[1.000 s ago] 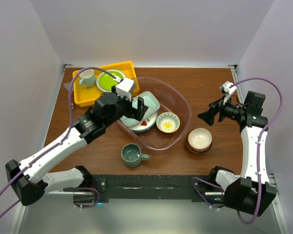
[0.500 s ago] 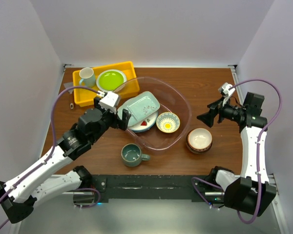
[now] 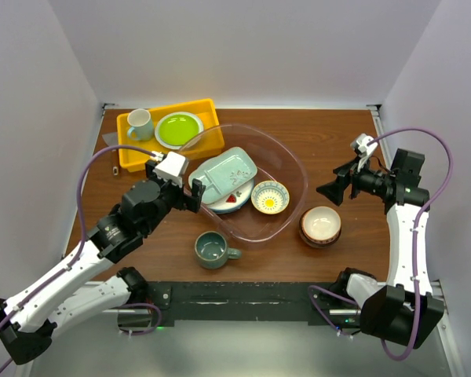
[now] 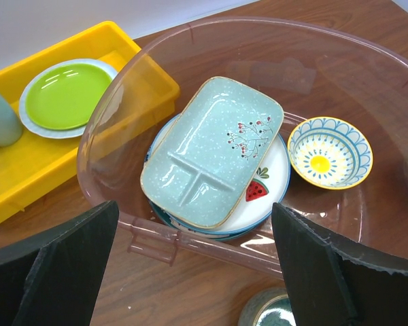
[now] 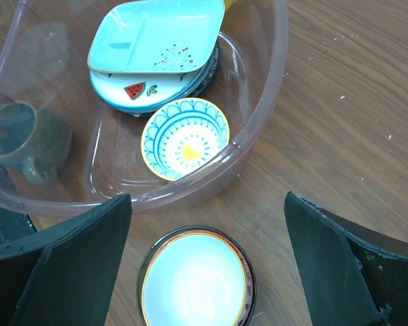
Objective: Place the mixed dishes into the plastic bin
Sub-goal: Pick up the bowl from the center of the board.
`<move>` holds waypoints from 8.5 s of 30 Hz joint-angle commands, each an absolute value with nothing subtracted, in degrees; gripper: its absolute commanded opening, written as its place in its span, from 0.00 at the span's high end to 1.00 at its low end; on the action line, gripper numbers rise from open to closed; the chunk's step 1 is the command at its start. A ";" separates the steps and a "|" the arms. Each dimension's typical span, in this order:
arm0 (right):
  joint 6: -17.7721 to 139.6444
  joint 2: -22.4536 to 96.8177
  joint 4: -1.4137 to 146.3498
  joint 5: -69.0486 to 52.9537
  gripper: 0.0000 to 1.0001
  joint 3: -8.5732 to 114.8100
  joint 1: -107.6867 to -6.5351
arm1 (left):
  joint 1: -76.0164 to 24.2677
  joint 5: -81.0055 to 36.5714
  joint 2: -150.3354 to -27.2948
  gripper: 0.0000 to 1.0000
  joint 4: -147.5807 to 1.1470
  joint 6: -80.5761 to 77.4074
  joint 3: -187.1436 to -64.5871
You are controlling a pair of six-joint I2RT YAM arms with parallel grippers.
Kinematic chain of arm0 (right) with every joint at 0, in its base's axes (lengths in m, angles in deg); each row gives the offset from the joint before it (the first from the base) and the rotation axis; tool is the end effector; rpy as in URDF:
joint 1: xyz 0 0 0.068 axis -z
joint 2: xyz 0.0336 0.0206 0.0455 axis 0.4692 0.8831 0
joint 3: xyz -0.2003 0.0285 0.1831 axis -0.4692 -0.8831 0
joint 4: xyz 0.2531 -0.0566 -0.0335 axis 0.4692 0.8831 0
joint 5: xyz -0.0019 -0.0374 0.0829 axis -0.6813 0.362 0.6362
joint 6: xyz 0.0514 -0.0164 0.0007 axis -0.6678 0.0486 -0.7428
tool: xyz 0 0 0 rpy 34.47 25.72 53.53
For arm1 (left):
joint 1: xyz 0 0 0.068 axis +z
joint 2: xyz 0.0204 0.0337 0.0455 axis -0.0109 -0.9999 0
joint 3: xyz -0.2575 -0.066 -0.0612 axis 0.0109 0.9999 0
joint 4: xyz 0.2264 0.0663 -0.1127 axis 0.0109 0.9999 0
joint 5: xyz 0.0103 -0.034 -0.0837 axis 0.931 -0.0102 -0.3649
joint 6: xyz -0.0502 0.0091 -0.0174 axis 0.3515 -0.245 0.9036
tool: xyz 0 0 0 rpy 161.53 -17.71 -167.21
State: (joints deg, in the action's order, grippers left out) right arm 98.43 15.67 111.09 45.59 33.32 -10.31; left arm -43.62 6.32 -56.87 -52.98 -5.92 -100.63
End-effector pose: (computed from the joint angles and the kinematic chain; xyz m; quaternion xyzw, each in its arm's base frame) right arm 0.2014 -0.0314 0.3229 -0.2915 0.7608 0.2856 0.5047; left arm 0.1327 -0.1121 0.3426 0.1452 0.7731 -0.1358 0.6024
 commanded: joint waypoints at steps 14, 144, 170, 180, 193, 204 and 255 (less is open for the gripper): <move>100.01 15.51 111.16 47.86 0.02 33.29 -10.14 | -43.32 7.23 -56.04 0.00 -54.68 -7.01 -100.01; 131.81 18.24 138.84 45.66 0.02 42.26 -10.14 | -43.14 11.00 -51.73 0.00 -54.85 -6.57 -99.22; 138.06 16.13 140.96 38.46 0.02 39.62 -10.14 | -42.53 10.83 -50.67 0.00 -54.85 -6.40 -98.87; 137.36 15.16 139.72 34.50 0.02 38.74 -10.14 | -42.27 10.48 -50.32 0.00 -54.94 -6.31 -98.87; 135.08 14.90 137.97 30.72 0.02 37.95 -10.14 | -42.00 10.04 -49.97 0.00 -55.12 -6.40 -98.78; 127.52 16.13 133.49 23.25 0.02 37.25 -10.06 | -41.83 9.77 -49.97 0.00 -55.12 -6.48 -98.87; 106.60 17.01 115.90 -4.35 1.00 28.81 -25.70 | -41.04 8.81 -49.88 0.00 -55.38 -6.40 -98.70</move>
